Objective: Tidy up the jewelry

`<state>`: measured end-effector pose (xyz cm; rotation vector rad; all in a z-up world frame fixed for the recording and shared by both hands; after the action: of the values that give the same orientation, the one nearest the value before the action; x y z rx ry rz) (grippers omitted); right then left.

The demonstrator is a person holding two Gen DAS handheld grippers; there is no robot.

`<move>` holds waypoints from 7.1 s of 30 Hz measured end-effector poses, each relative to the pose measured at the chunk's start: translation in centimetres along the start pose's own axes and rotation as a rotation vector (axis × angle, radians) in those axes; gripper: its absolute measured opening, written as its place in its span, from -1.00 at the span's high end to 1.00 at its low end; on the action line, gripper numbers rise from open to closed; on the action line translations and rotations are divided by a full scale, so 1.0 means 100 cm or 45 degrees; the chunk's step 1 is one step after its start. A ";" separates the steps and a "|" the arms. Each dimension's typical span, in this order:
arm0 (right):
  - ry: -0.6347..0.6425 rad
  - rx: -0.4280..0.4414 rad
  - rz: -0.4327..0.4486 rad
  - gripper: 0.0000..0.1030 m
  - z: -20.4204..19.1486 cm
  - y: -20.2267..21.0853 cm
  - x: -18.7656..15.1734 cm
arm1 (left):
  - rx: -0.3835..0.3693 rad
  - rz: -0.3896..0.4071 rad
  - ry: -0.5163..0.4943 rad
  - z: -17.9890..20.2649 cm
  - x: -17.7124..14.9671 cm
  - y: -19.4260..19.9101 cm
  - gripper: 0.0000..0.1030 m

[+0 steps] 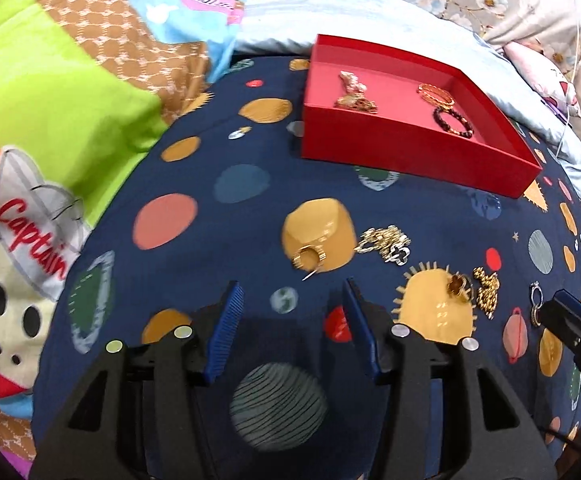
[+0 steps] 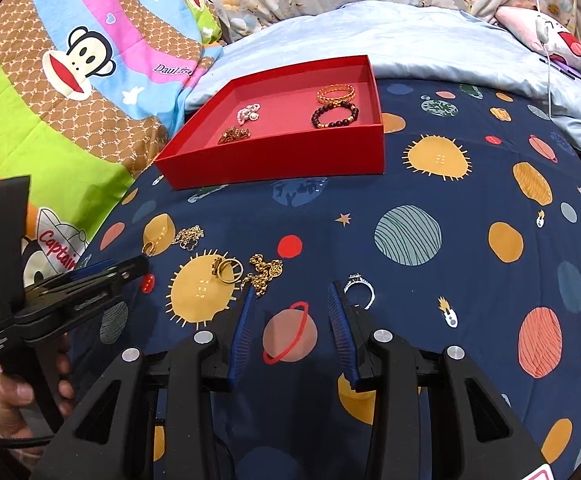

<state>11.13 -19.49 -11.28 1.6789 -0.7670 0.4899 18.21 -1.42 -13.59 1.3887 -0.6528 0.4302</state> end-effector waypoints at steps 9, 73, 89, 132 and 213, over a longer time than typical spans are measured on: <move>0.022 0.029 -0.019 0.26 -0.008 -0.011 0.002 | -0.001 0.021 -0.028 0.010 0.009 -0.016 0.68; 0.086 0.038 0.190 0.88 -0.011 -0.010 0.102 | -0.061 0.235 -0.094 0.029 0.082 0.032 0.69; 0.058 0.013 0.162 0.87 0.013 -0.069 0.138 | -0.074 0.259 -0.167 0.074 0.142 -0.027 0.69; -0.015 -0.071 0.060 0.59 0.034 -0.008 0.032 | -0.018 0.138 -0.037 0.033 0.071 -0.002 0.18; 0.004 -0.181 0.048 0.64 0.053 0.013 -0.003 | -0.030 -0.044 0.011 0.002 -0.016 0.023 -0.18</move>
<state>9.56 -24.72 -11.86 1.5336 -0.8134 0.4534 15.55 -1.13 -12.87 1.3732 -0.6243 0.3998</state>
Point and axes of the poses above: each gripper's, at about its wrist camera, not at the fingertips, and y roughly against the way its jaws point, z to its right, x to its top, the point moved 8 cm from there along -y, roughly the way its jaws point, and after that the axes turned 7 degrees about z, right-handed, at the moved point
